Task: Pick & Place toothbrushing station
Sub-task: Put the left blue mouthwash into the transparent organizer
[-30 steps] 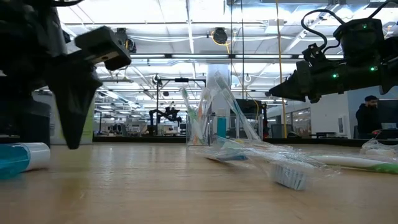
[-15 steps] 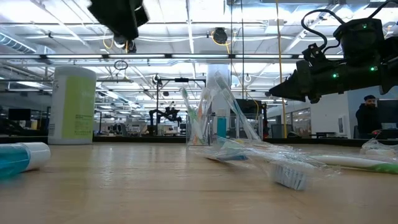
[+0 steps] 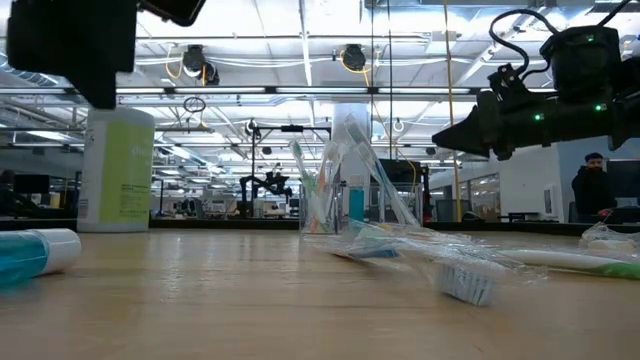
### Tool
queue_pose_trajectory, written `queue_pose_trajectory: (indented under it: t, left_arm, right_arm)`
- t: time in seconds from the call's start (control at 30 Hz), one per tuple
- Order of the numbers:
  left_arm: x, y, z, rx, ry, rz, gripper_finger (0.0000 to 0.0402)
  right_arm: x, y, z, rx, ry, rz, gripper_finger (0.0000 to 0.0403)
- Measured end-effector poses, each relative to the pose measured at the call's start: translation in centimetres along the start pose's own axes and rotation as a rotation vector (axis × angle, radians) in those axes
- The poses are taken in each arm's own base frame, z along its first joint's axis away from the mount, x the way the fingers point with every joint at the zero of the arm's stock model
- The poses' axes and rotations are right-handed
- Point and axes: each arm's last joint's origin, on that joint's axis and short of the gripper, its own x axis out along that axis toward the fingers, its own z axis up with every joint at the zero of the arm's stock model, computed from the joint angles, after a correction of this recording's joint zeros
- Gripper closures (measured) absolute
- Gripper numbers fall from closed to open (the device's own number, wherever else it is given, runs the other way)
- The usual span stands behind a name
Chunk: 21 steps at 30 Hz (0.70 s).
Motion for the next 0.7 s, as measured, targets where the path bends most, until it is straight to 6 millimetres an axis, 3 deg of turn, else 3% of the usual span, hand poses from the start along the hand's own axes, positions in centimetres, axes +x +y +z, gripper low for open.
queue_pose_trajectory:
  t: [0.23, 0.4, 0.53, 0.7]
  left_arm:
    - [0.7, 0.9, -0.3, -0.100, 0.023, 0.035, 0.0240]
    - [1.5, 2.0, -0.5, -0.126, 0.058, 0.072, 0.0193]
    - [1.8, 2.6, 0.1, -0.253, 0.047, 0.091, 0.0149]
    - [2.3, 2.5, -0.1, -0.331, 0.085, 0.092, 0.0129]
  right_arm:
    - [0.0, 0.0, 0.5, -0.076, -0.052, 0.000, 0.0298]
    - [-0.1, 0.0, 1.1, -0.128, -0.107, -0.004, 0.0298]
    - [-0.1, 0.0, 1.7, -0.181, -0.171, -0.014, 0.0298]
    - [-0.3, 0.0, 2.3, -0.229, -0.230, -0.027, 0.0298]
